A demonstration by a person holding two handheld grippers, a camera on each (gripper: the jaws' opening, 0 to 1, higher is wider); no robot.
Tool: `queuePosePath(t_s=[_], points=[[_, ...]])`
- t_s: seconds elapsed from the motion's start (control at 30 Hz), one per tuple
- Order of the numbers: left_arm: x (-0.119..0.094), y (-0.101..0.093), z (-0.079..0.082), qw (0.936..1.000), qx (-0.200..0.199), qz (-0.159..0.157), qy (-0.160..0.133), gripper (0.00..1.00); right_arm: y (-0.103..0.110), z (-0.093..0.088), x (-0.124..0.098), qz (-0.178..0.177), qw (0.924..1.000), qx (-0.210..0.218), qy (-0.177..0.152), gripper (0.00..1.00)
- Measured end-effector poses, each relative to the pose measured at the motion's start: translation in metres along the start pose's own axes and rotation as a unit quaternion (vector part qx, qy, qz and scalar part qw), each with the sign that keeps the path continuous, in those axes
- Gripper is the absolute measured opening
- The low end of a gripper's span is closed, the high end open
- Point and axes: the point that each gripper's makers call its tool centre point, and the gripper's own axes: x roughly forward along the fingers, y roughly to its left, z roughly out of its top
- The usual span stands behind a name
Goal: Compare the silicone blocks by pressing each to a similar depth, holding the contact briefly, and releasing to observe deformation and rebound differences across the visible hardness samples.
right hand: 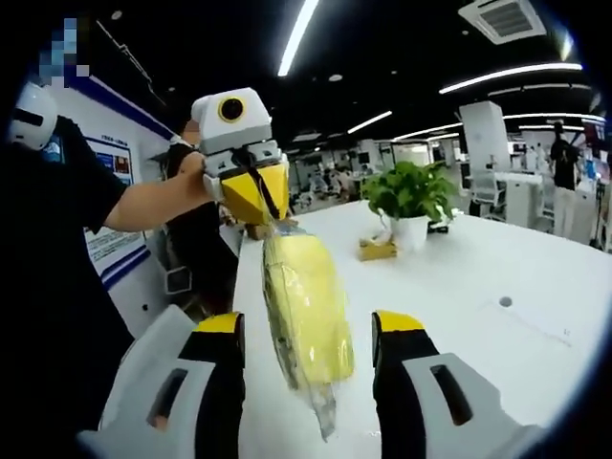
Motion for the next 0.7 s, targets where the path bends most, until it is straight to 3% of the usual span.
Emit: queuePosePath(t_s=[0.07,0.47,0.7], points=[[0.0,0.0,-0.001,1.0,-0.004,-0.001,-0.001,0.0,-0.007,0.005,-0.007,-0.019,0.9996,0.004,-0.022,0.5],[-0.001,0.002,-0.003,0.9999,-0.011,0.003,-0.009,0.0,-0.027,0.0,-0.051,-0.096,0.9933,0.0,-0.064,0.62],[-0.005,0.004,-0.005,0.9998,-0.014,0.009,-0.013,0.0,-0.037,0.0,-0.066,-0.143,0.9862,-0.007,-0.083,0.79]])
